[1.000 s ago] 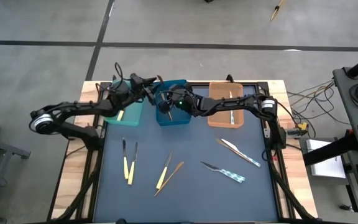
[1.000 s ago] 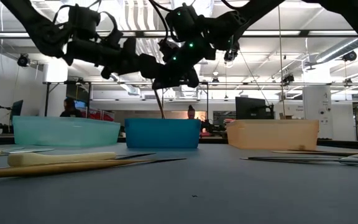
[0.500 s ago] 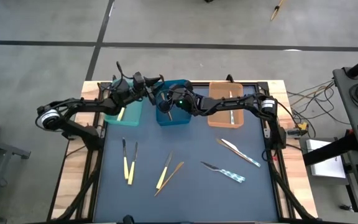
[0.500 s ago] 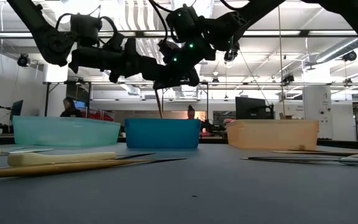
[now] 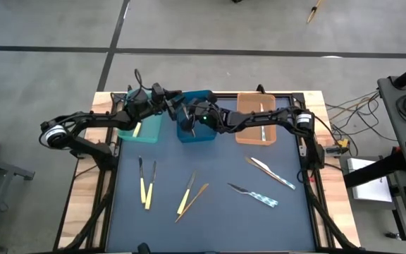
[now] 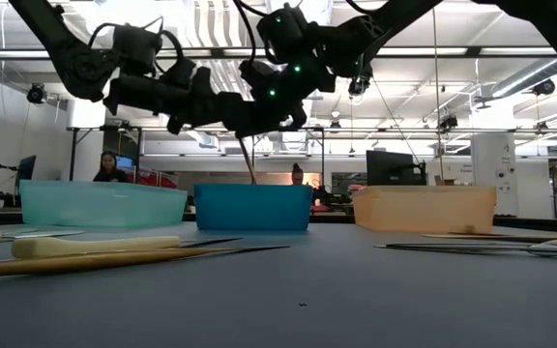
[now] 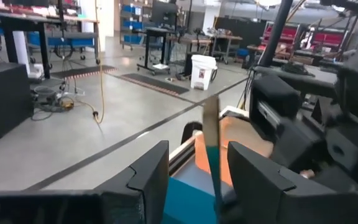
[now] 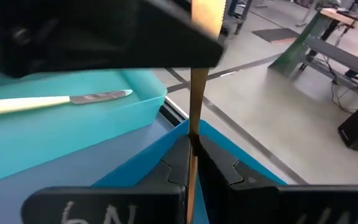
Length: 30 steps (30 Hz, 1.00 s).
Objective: Sort silverware by color (type)
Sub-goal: Put the gold table knife into the blue bin
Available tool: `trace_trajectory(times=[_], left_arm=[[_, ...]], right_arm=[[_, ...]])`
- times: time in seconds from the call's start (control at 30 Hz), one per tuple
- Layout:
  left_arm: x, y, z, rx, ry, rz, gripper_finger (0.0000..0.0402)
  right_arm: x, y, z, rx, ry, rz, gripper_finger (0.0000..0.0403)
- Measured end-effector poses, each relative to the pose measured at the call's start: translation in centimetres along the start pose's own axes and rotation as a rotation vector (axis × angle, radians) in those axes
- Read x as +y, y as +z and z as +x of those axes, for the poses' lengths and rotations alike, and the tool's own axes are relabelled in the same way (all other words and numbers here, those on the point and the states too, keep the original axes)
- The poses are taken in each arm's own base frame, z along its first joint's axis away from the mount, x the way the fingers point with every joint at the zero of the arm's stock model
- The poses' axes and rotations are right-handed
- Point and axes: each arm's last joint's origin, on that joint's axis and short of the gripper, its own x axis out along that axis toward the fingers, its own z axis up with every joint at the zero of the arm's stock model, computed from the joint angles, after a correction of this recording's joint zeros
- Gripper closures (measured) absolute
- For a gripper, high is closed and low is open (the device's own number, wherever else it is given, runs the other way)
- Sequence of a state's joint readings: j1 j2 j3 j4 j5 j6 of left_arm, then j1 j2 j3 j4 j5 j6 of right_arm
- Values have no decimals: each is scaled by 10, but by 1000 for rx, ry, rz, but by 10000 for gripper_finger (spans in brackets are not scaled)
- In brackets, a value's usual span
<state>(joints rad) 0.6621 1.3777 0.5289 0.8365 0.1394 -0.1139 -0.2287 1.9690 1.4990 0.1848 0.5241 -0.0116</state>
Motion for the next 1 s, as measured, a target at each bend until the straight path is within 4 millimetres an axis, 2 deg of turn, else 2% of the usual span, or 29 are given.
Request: trace_trajectory(times=[0.17, 0.4, 1.0], left_arm=[[0, 2, 0, -21, -2, 2, 296], [0, 2, 0, -20, -4, -35, 390], [1, -2, 0, 22, 21, -136, 401]], right_arm=[[1, 0, -1, -1, 2, -1, 391], [1, 0, -1, -1, -1, 11, 391], [4, -4, -3, 49, 18, 48, 390]])
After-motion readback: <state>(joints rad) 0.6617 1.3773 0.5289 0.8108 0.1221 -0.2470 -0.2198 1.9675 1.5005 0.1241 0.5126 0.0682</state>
